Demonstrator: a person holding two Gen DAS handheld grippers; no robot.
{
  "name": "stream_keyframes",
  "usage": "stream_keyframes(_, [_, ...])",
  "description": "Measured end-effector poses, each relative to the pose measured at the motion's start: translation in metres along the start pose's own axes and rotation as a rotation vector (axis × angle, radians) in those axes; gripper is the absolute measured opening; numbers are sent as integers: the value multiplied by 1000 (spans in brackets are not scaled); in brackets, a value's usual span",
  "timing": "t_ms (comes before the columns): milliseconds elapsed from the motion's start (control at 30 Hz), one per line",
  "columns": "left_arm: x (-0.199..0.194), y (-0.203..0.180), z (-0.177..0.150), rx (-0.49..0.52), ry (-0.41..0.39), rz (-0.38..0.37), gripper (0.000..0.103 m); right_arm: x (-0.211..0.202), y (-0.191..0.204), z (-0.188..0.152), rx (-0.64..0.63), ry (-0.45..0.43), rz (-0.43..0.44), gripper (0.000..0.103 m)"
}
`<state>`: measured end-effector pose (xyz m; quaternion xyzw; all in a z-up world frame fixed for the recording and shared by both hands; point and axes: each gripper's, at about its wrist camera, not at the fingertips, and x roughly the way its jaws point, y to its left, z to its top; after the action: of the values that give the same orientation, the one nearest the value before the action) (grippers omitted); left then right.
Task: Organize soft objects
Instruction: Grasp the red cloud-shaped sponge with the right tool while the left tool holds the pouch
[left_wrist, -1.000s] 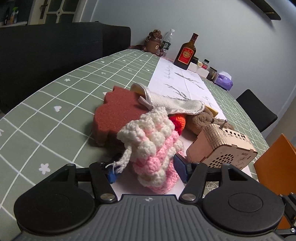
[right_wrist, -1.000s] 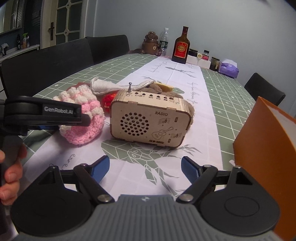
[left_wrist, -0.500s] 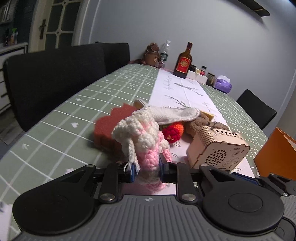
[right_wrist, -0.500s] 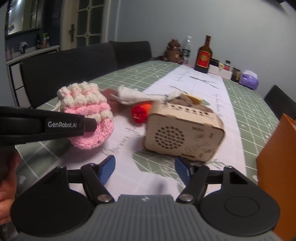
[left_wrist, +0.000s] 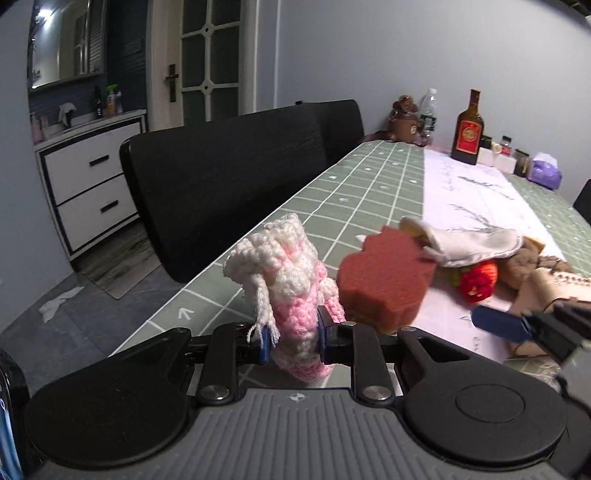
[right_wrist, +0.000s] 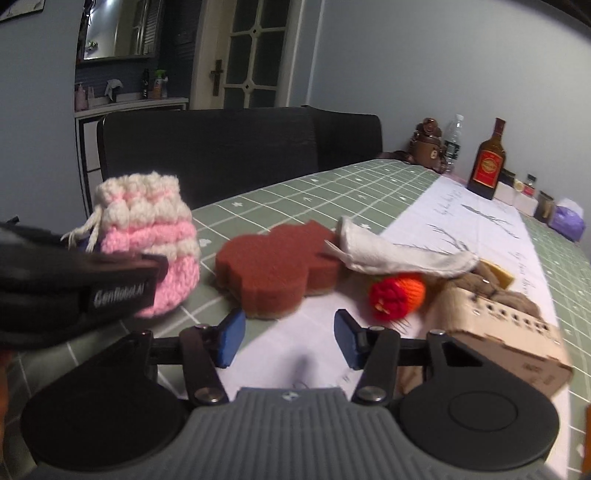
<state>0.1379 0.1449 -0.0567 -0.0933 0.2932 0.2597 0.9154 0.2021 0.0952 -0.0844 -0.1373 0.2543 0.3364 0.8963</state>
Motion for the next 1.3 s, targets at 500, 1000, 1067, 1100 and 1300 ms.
stream_keyframes(500, [0,7,-1,-29,20,0,26,52,-1,14,-20,37,75,47])
stream_keyframes(1000, [-42,-4,-2,57,-16,-56,26,-9,-11,-3,-146,42,173,40])
stream_keyframes(1067, [-48,-8,-4,80,-15,-67,26,-21,-13,-8,-152,50,180,40])
stream_keyframes(1100, [-51,-9,-5,89,-12,-76,26,-27,-14,-11,-154,54,182,40])
stream_keyframes(1300, [-67,-13,-17,140,22,-127,26,-64,-15,-33,-194,91,200,40])
